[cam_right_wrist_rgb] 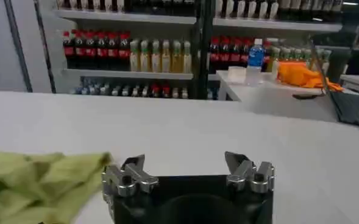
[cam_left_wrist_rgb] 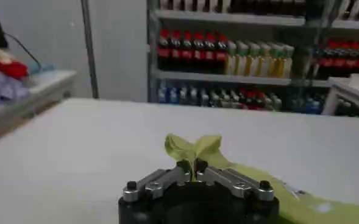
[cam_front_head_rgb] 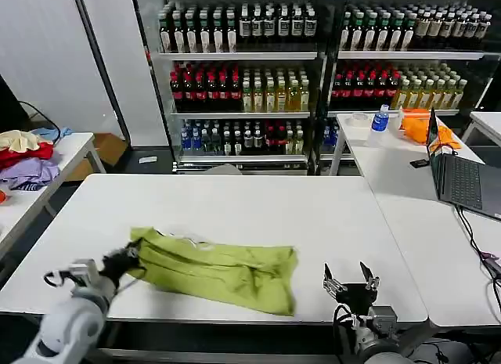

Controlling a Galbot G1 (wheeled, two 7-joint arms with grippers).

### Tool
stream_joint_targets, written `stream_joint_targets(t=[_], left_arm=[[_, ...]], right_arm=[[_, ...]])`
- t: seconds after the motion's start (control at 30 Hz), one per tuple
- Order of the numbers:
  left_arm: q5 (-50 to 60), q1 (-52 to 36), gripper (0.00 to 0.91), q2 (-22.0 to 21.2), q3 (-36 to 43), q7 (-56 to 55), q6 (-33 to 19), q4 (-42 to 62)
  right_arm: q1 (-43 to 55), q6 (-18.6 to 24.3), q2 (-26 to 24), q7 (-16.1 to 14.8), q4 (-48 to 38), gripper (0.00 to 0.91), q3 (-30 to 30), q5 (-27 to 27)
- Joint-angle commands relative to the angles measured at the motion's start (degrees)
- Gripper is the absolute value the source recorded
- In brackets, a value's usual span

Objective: Fold and organize the clothes.

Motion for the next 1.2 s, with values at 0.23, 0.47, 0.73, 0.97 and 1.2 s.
stream_joint_targets(t=[0.23,0.47,0.73,0.97,1.2], left_arm=[[-17.83,-3.27,0.020,1.24,0.66,-1.78,6.13,-9.05],[-30.30,-4.02,0.020,-6.02,6.19,-5.31,6.96,-13.53],[-31.25,-5.60,0.020,-12.52,14.18,-5.64,6.85,-8.01],[-27.39,-7.68,0.020,-16.40,19.83,-6.31,6.64,-4.99],[-24.31,-8.27,0.020,-18.23,24.37,-6.39,6.63,-3.27]], right_arm=[[0.34,-0.10,-0.35,0.05,-0.30,0.907,0.23,0.10],[0.22,0.35,-0.46,0.04,-0.71,0.907,-0.11,0.12],[0.63,0.46,-0.24,0.00,-1.21,0.907,-0.68,-0.08],[1.26,0.46,-0.59,-0.05,-1.88,0.907,-0.78,0.01],[1.90,0.57,-0.70,-0.32,-2.44,0.907,-0.92,0.19]])
